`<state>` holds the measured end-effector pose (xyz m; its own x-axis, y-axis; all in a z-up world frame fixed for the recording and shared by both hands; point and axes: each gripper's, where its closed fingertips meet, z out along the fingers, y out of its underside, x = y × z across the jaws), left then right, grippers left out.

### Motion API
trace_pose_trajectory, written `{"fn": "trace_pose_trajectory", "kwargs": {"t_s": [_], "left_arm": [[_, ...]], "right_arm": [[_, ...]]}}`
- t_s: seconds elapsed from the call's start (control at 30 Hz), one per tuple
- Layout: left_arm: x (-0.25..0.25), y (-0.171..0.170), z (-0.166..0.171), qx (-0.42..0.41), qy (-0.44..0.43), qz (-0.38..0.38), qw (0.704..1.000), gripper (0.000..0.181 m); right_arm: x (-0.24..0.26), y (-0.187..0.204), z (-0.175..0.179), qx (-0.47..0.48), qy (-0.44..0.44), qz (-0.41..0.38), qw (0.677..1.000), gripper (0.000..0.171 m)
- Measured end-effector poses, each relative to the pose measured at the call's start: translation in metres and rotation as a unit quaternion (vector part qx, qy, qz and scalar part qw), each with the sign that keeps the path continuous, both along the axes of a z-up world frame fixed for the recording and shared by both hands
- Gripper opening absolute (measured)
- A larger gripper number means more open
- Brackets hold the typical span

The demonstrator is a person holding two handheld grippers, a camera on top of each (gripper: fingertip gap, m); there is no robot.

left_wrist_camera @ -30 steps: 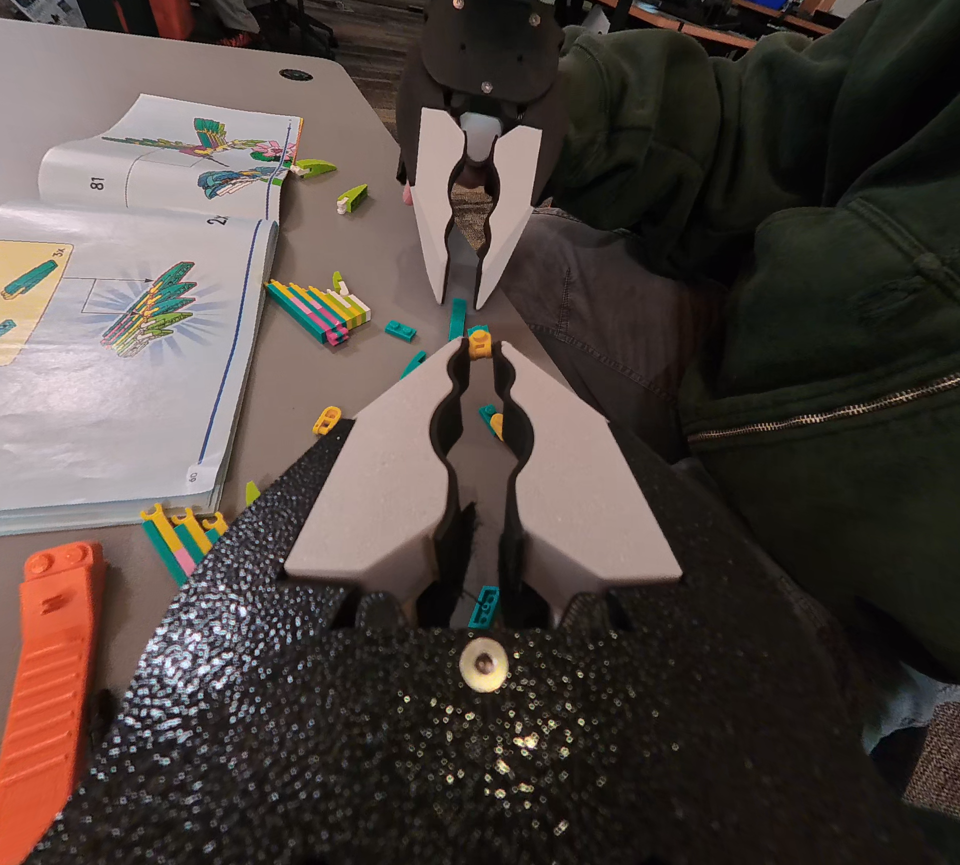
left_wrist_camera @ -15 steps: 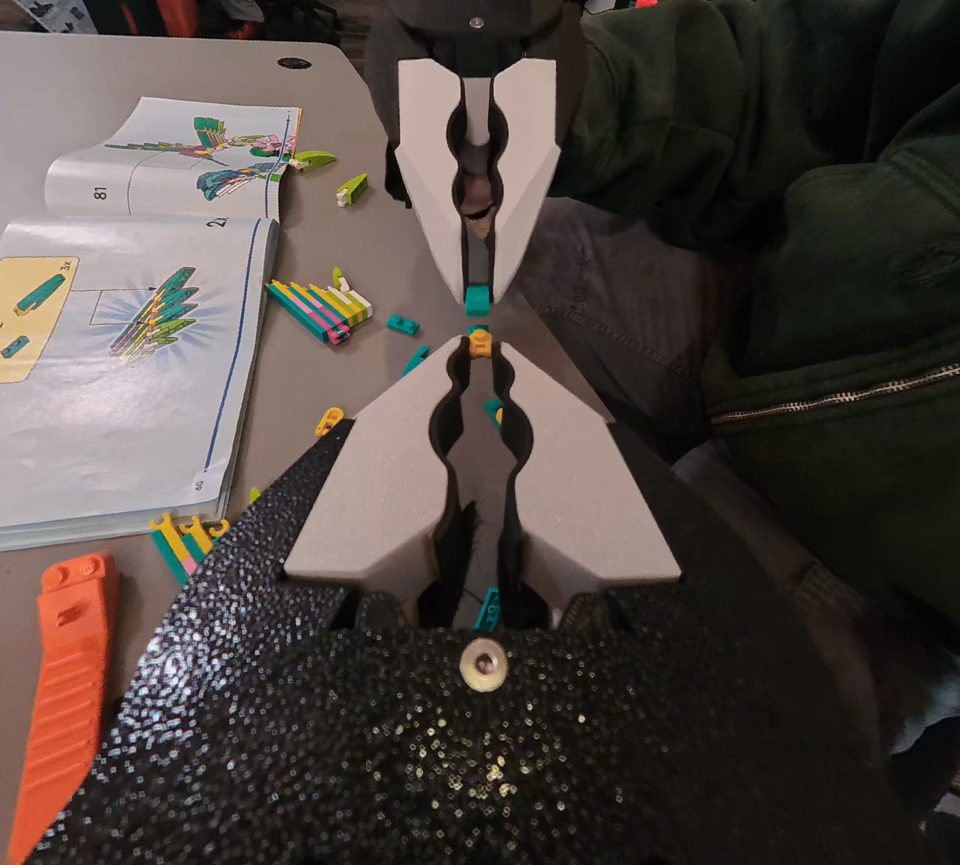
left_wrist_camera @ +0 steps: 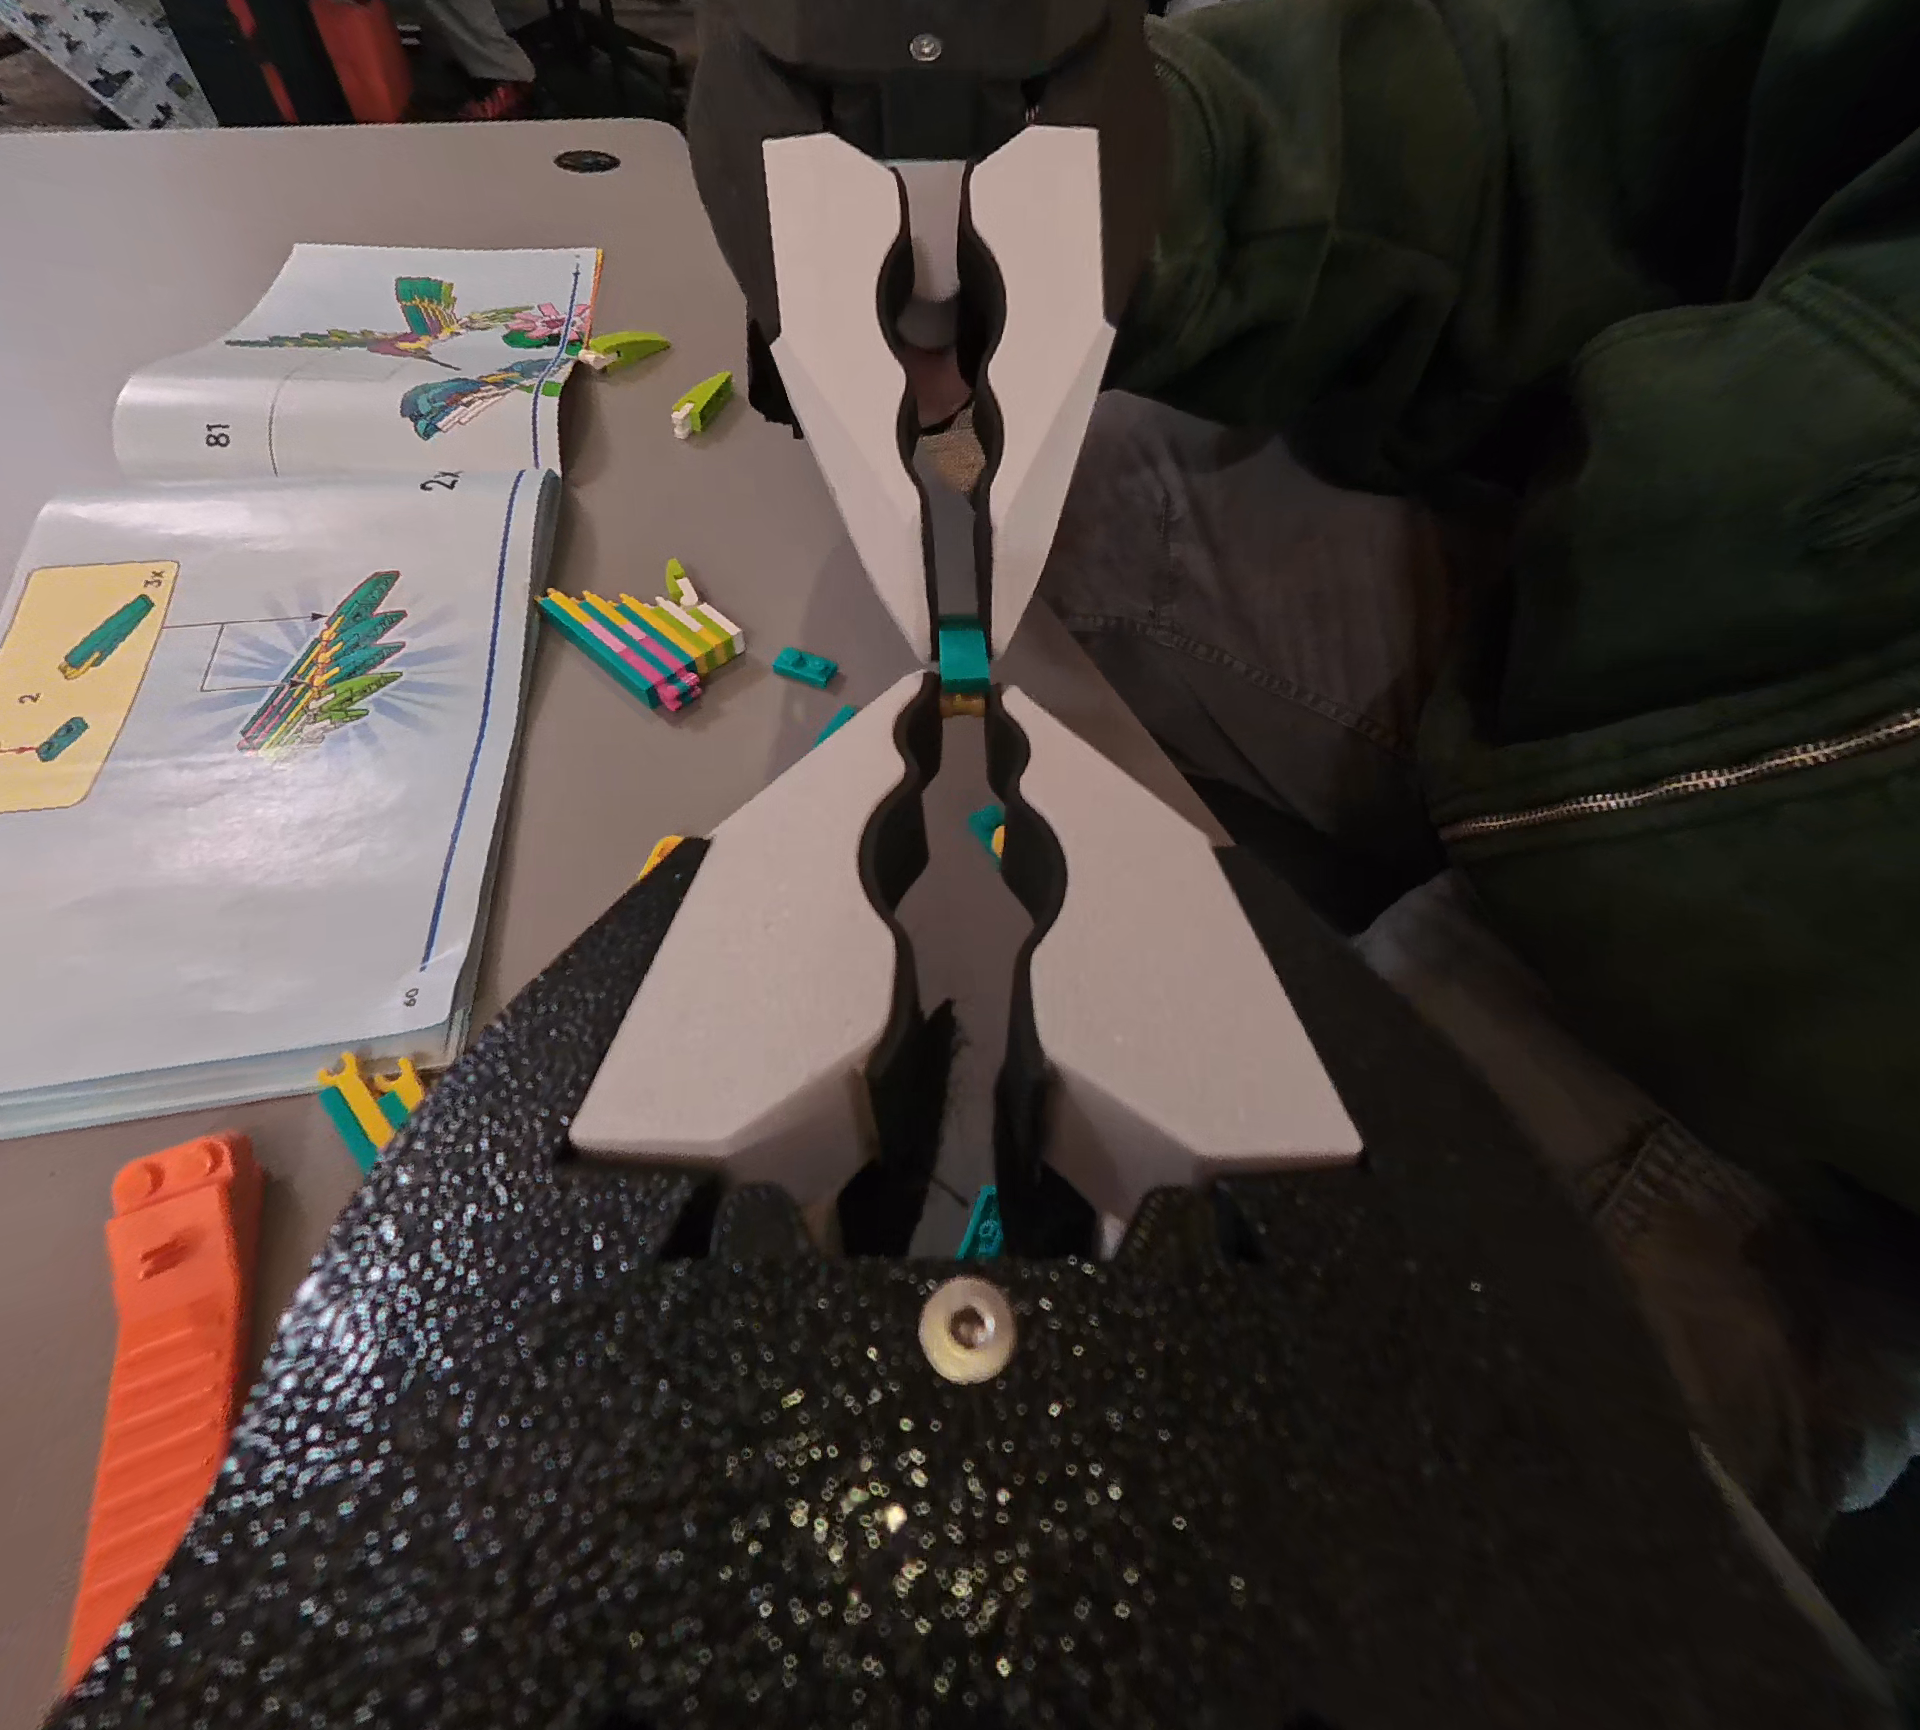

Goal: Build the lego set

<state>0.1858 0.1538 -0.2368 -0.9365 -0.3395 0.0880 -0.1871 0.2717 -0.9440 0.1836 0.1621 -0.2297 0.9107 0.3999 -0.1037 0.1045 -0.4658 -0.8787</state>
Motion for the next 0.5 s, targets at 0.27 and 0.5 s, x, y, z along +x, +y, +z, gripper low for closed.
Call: {"fn": "trace_pose_trajectory", "kwargs": {"t_s": [0.27,0.5], "left_arm": [[0.002,0.001,0.006,-0.014,-0.007,0.009,1.0,0.006],[-0.001,0.001,0.003,0.009,-0.012,0.002,1.0,0.006]], "right_arm": [[0.002,0.001,0.005,0.008,0.009,-0.014,1.0,0.007],[-0.001,0.0,0.003,0.008,0.025,-0.01,1.0,0.006]]}}
